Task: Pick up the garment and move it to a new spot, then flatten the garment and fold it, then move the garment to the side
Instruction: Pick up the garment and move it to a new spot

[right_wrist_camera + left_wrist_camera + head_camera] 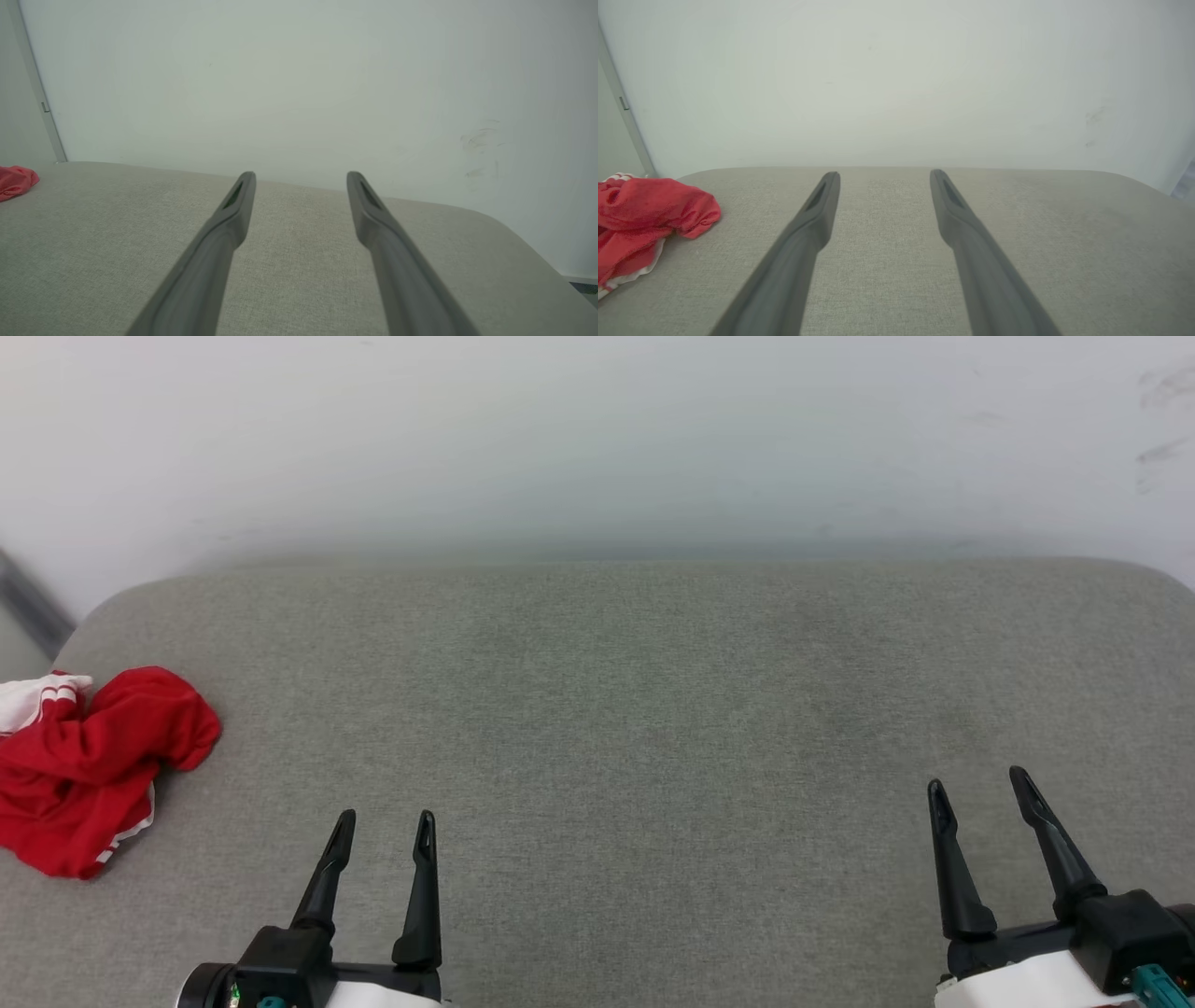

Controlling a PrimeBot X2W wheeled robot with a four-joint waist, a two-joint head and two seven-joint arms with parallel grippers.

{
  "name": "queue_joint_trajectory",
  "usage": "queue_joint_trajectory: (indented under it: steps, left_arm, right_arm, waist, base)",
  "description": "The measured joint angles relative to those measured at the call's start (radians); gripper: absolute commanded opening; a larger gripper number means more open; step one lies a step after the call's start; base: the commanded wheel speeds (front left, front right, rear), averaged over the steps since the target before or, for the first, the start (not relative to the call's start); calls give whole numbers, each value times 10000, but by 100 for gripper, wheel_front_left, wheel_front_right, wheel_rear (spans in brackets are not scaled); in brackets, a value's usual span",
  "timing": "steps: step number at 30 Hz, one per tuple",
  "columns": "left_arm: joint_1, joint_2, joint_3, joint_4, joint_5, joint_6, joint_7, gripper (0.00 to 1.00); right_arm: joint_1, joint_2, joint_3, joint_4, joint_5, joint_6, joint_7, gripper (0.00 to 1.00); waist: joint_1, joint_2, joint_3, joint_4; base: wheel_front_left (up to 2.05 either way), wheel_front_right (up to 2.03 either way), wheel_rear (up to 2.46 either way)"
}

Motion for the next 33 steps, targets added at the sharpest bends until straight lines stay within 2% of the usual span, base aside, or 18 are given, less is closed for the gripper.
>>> queue_joint_trajectory:
  steps: [7,16,26,33]
  left_arm:
    - [56,0,27,-8,-27,130,0,100]
    - [110,0,245,54,67,198,0,100]
    - [259,-2,522,-2,203,17,0,100]
    - [354,0,568,150,71,-203,0,100]
  right_arm:
    - [51,-2,169,10,-192,0,0,100]
    - [140,-4,420,-61,-301,0,0,100]
    - [204,-4,581,-150,-314,0,0,100]
    - [188,-2,637,-134,-301,0,0,100]
  waist:
    - [0,0,-56,605]
    - [0,0,-129,1952]
    - [0,0,-205,3606]
    - [0,0,-249,4305]
  base:
    - [0,0,0]
    - [0,0,0]
    - [0,0,0]
    - [0,0,0]
